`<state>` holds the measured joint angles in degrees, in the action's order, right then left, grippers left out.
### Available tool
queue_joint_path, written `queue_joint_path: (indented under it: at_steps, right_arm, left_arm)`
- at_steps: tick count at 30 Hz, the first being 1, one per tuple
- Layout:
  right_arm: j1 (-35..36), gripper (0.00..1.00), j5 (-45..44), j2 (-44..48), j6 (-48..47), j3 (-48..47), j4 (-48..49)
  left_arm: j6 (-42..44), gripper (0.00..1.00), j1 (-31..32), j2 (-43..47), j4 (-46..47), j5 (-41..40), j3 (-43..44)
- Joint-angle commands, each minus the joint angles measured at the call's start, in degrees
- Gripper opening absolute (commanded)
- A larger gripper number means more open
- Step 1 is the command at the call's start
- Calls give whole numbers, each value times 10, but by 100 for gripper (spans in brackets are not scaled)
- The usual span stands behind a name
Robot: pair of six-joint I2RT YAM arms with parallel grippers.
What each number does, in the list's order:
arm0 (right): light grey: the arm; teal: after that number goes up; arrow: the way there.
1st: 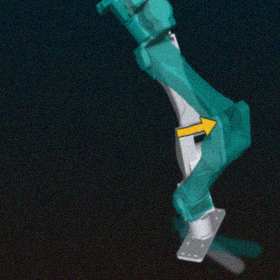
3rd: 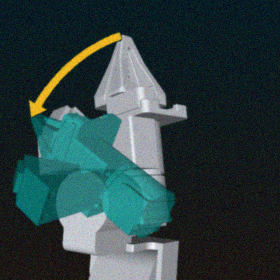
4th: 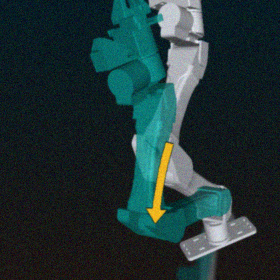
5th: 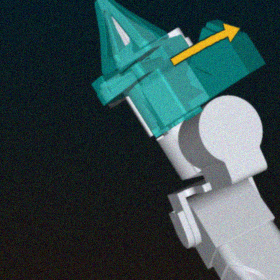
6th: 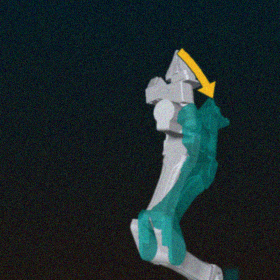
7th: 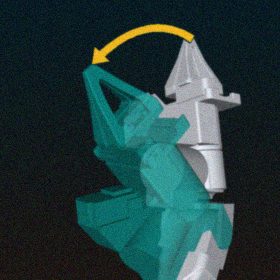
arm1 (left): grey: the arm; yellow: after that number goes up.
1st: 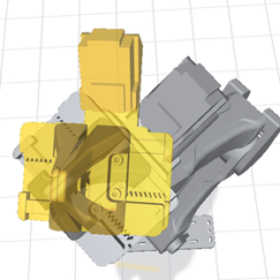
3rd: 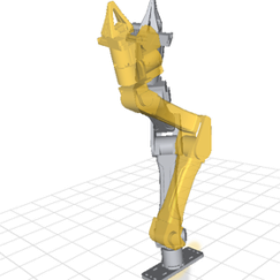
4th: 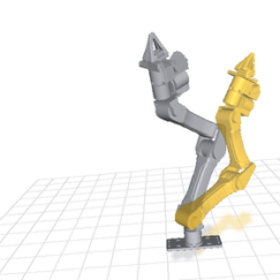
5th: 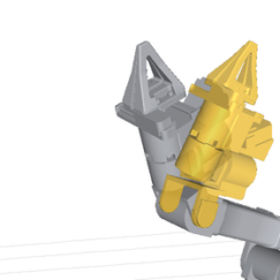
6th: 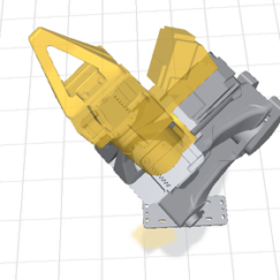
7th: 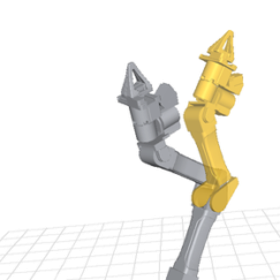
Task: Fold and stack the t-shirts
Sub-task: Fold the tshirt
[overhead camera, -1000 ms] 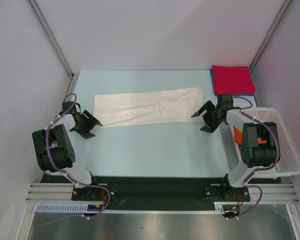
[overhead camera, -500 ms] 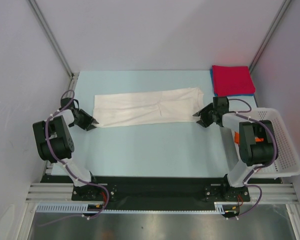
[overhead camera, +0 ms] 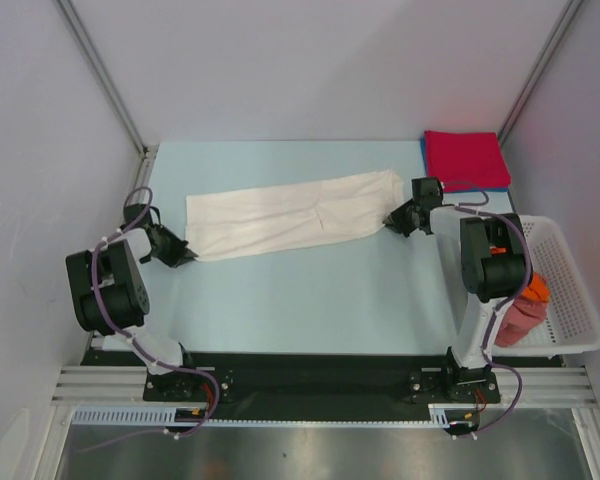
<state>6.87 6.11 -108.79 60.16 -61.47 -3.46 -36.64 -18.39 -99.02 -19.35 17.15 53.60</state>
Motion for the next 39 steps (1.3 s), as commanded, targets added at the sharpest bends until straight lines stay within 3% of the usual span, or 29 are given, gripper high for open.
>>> queue_joint_path:
  at_steps: [1,3,8,13,18,22,25,31,35,38,39]
  right_arm:
    - [0,12,-55,-54,-69,-90,-3]
    - [-1,11,-52,-94,-91,-130,-16]
    - [-1,10,-50,-170,-144,-261,-34]
    - [-4,10,-31,-220,-159,-319,-28]
    - [-4,10,-8,-251,-173,-347,-1]
    - [-5,10,11,-269,-163,-358,6]
    - [-4,9,17,-279,-156,-364,13]
    - [-7,9,35,-312,-150,-401,3]
    - [-9,7,43,-325,-163,-434,-15]
    - [-9,7,49,-327,-175,-443,-27]
    - [-10,8,50,-325,-180,-444,-33]
  left_arm:
    - [6,0,26,31,-57,-18,-64]
    - [-11,0,45,66,-58,-11,-89]
    - [-75,0,163,147,-58,-10,-173]
    - [-116,0,299,249,-74,-16,-234]
    - [-159,0,425,286,-81,5,-249]
    - [-175,0,569,241,-78,36,-191]
    - [-171,0,654,178,-78,61,-93]
    - [-104,0,755,35,-113,104,60]
    - [-56,42,768,-11,-115,190,105]
    - [-20,61,770,7,-129,208,120]
    - [-6,62,768,13,-146,209,127]
